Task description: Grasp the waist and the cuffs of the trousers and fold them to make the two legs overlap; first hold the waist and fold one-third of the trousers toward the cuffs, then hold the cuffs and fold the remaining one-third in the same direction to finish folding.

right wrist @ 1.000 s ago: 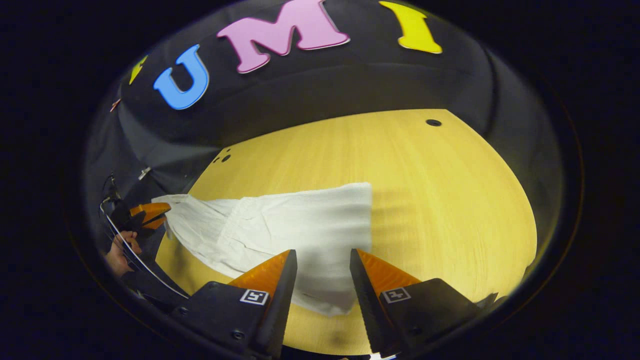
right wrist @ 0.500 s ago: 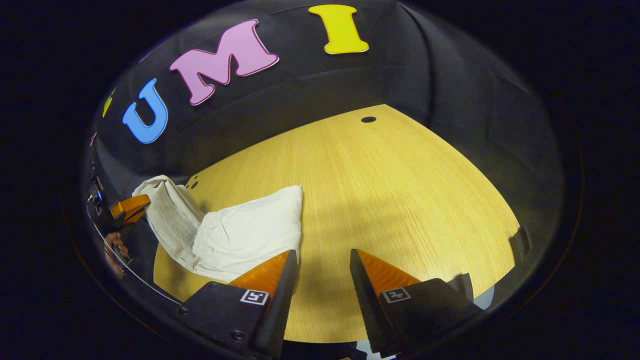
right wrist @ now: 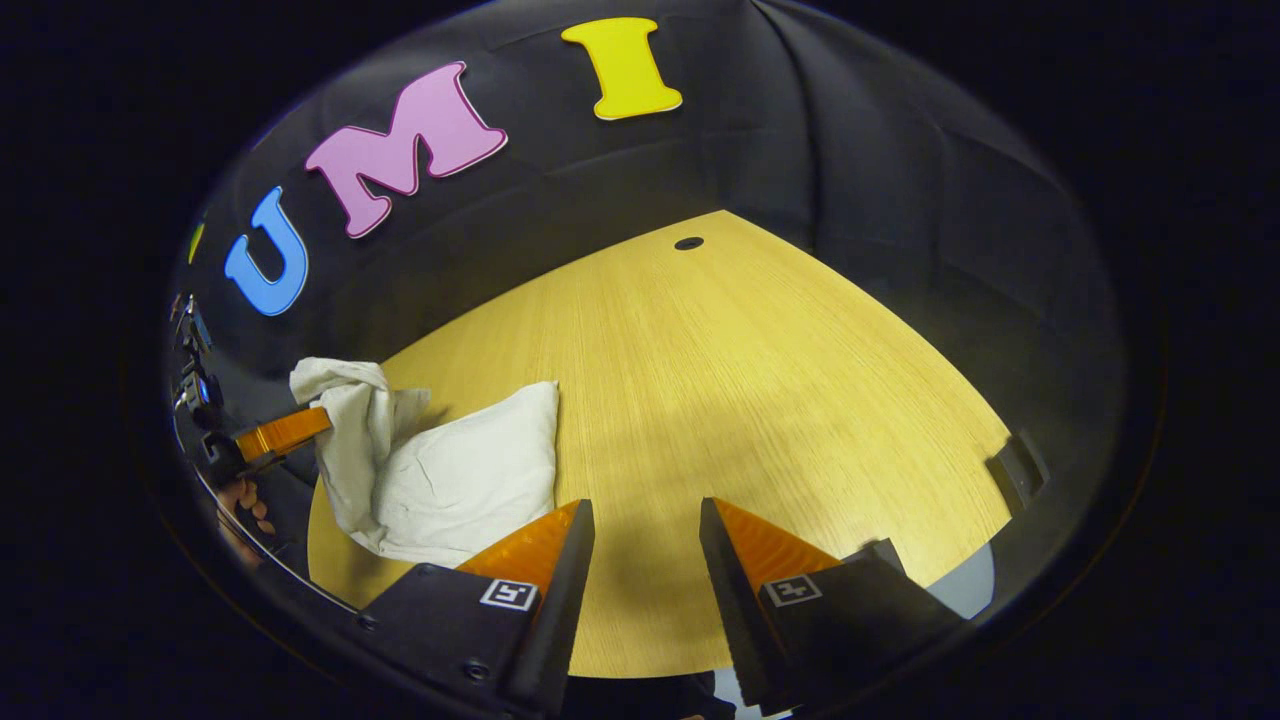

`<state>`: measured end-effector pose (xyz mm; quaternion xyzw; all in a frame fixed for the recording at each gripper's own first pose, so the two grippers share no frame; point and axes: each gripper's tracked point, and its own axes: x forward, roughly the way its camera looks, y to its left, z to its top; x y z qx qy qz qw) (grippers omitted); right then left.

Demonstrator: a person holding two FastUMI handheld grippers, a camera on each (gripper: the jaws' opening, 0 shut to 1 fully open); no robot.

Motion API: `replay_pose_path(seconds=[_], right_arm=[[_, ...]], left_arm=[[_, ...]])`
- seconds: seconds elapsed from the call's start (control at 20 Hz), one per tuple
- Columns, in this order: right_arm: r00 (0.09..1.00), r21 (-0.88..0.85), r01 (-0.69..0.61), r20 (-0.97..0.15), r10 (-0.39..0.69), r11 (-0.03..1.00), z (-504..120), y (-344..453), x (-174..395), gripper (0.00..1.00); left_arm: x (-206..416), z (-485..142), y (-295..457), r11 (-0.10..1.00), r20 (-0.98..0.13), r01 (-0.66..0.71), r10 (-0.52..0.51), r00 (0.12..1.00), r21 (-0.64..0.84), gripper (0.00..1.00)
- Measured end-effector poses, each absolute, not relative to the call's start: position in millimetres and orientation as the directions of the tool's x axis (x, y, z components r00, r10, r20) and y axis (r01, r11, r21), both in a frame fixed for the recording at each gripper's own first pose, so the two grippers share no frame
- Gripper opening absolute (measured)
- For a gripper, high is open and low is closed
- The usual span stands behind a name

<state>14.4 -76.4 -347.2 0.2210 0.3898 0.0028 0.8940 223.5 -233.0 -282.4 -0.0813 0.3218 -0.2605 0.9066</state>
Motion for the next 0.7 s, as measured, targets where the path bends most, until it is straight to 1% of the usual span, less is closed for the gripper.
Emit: replay_pose_path(seconds=[0.2, 0.25, 0.35, 0.4, 0.45, 0.5, 0.65, 0.7], right_arm=[[0.696, 0.397, 0.179, -0.698, 0.169, 0.9, -349.4, -83.6, 20.4, 0.67], [0.696, 0.398, 0.182, -0.698, 0.168, 0.899, -349.5, -84.6, 23.0, 0.67], [0.698, 0.403, 0.189, -0.696, 0.166, 0.895, -351.4, -86.5, 27.3, 0.67], [0.7, 0.405, 0.193, -0.695, 0.164, 0.894, -352.3, -87.0, 29.4, 0.67], [0.701, 0.406, 0.197, -0.694, 0.161, 0.892, -352.0, -87.6, 30.5, 0.67], [0.702, 0.407, 0.2, -0.694, 0.159, 0.891, -353.3, -87.8, 30.7, 0.67], [0.704, 0.413, 0.204, -0.692, 0.16, 0.888, -353.0, -81.2, 30.2, 0.67], [0.705, 0.414, 0.202, -0.691, 0.162, 0.887, -352.1, -79.7, 28.4, 0.67]], left_arm=[[205.8, -305.1, -256.1, 0.838, -0.608, 0.516, -0.505, 0.612, -0.177, 0.07], [200.0, -307.9, -262.4, 0.824, -0.62, 0.549, -0.506, 0.599, -0.142, 0.1], [189.8, -310.7, -279.7, 0.776, -0.627, 0.62, -0.542, 0.559, -0.118, 0.11], [176.1, -309.2, -292.7, 0.736, -0.621, 0.662, -0.588, 0.518, -0.145, 0.11], [163.4, -306.7, -305.8, 0.698, -0.61, 0.695, -0.629, 0.482, -0.171, 0.19], [153.9, -306.2, -313.4, 0.672, -0.602, 0.717, -0.655, 0.456, -0.188, 0.23], [131.6, -304.7, -325.3, 0.622, -0.596, 0.737, -0.706, 0.382, -0.263, 0.53], [129.2, -302.8, -324.7, 0.618, -0.593, 0.73, -0.715, 0.37, -0.29, 0.57]])
